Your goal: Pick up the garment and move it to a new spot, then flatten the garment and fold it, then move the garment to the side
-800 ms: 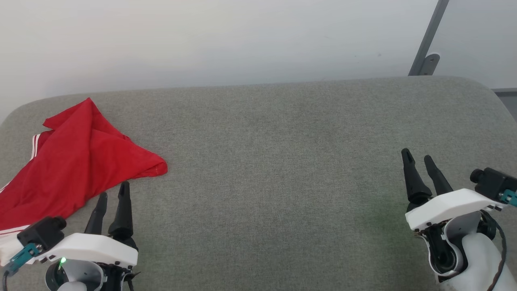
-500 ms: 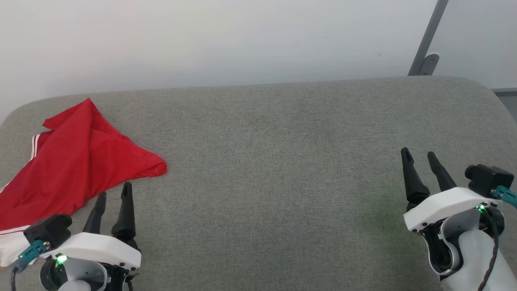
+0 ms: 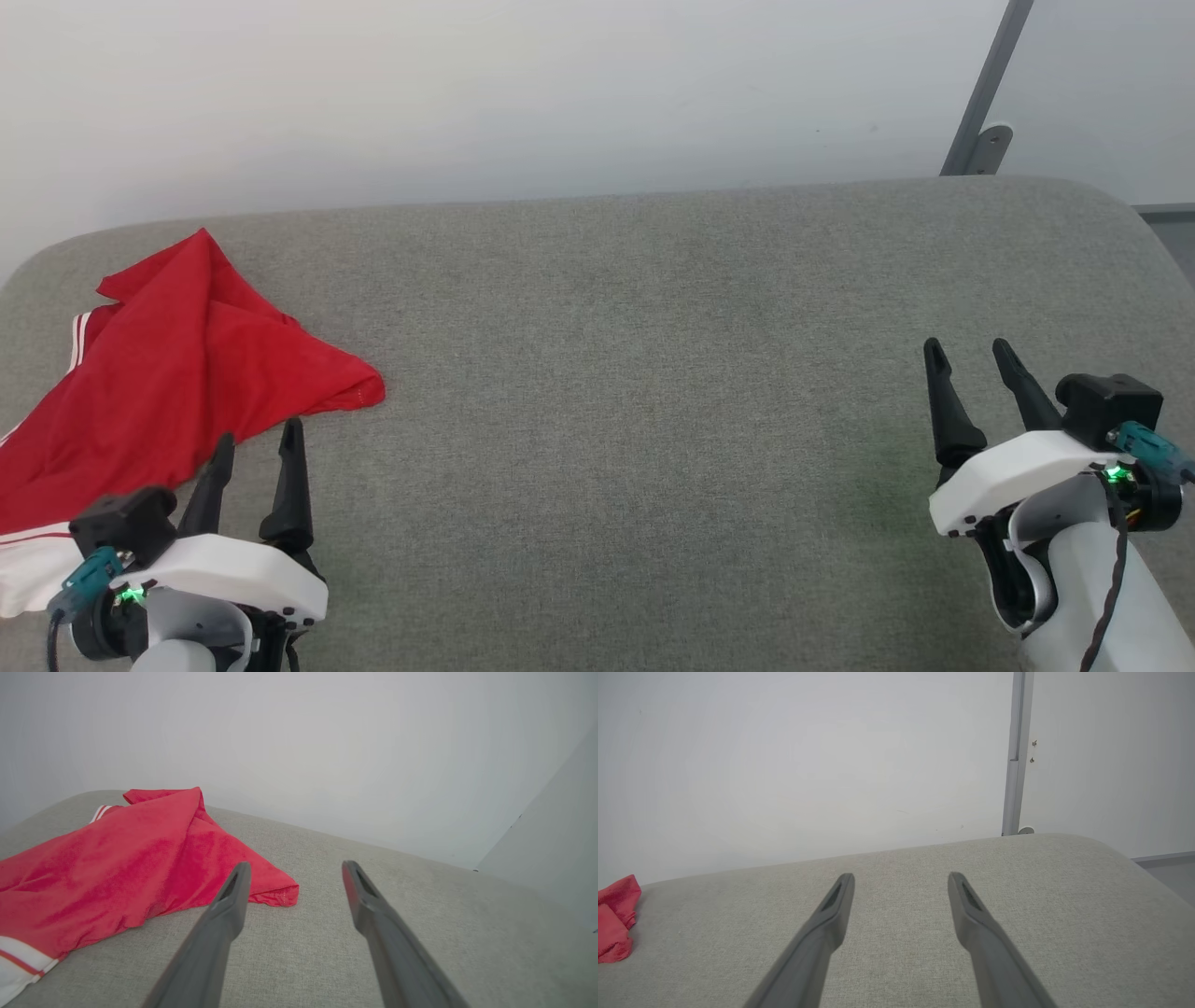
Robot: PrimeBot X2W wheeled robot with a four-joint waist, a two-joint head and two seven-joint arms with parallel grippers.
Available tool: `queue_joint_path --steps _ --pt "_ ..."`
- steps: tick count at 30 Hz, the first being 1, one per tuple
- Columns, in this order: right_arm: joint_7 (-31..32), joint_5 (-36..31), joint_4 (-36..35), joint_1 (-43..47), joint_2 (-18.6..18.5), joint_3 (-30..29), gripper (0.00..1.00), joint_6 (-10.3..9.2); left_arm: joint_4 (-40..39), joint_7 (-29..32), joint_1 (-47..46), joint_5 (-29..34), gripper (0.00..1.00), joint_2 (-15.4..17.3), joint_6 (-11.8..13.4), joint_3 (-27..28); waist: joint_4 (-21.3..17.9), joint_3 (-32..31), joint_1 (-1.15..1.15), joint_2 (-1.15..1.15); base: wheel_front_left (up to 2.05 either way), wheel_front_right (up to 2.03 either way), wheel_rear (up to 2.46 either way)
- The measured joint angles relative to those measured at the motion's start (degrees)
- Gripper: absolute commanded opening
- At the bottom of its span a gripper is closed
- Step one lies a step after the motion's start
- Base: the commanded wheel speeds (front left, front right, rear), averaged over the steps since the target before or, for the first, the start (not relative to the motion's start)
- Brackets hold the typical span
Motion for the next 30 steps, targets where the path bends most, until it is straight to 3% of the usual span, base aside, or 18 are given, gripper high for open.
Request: queue_joint_path --steps 11,22,30 --pt "-1.4 -5.0 1.5 -0.6 -0.2 -0.2 1.00 0.00 0.7 -1.5 0.0 4.9 1.00 0.4 -0.2 -0.2 0.0 -0.3 0.00 0.00 0.00 0.00 0.00" --pt "-2.9 -5.0 2.2 -1.2 -0.5 -0.9 1.00 0.01 2.6 -2.8 0.0 7.3 1.00 -0.6 -2.1 1.6 0.4 -0.4 0.00 0.00 0.00 0.00 0.00" --pt "-3.8 -5.8 1.7 -1.2 -0.3 -0.1 1.00 0.01 5.2 -3.8 -1.3 10.2 1.00 -1.3 -2.7 3.0 3.0 -0.3 0.00 0.00 0.00 0.00 0.00"
